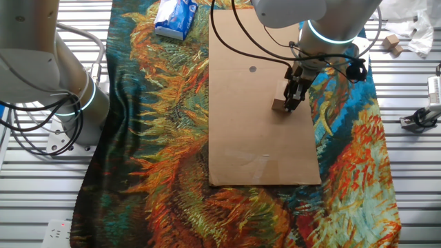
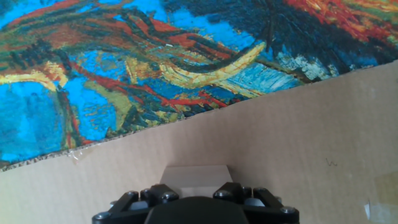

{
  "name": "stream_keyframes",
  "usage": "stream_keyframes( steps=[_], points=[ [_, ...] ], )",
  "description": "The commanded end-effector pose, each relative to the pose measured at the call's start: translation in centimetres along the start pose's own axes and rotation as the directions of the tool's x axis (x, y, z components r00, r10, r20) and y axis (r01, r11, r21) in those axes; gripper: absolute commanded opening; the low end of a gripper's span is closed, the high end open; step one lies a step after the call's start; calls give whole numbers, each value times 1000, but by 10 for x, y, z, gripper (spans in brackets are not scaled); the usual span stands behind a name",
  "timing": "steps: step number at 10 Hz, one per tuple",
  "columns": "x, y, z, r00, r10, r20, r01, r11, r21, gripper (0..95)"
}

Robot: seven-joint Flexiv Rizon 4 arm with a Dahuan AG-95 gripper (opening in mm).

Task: Hold a small block with the gripper and sweep it from left to right on the table

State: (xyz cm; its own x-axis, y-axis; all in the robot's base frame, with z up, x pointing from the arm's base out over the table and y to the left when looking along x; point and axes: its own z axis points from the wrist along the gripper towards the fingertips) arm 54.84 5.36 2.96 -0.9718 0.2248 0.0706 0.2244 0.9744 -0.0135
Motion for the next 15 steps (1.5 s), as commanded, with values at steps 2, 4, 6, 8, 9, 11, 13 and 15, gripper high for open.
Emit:
stream_keyframes(
  steps=[2, 4, 6, 8, 9, 11, 13, 15],
  points=[
    [0, 0, 0, 1000, 1, -1, -1, 1000, -1, 380],
    [0, 0, 0, 1000, 1, -1, -1, 1000, -1, 380],
    [0, 0, 0, 1000, 1, -1, -1, 1000, -1, 380],
    [0, 0, 0, 1000, 1, -1, -1, 1000, -1, 380],
    [0, 0, 0, 1000, 1, -1, -1, 1000, -1, 380],
    [0, 0, 0, 1000, -29, -6, 29, 1000, -5, 950],
    [0, 0, 0, 1000, -30, 1, 30, 1000, -4, 760],
    [0, 0, 0, 1000, 26, 0, -26, 1000, -3, 0]
  ],
)
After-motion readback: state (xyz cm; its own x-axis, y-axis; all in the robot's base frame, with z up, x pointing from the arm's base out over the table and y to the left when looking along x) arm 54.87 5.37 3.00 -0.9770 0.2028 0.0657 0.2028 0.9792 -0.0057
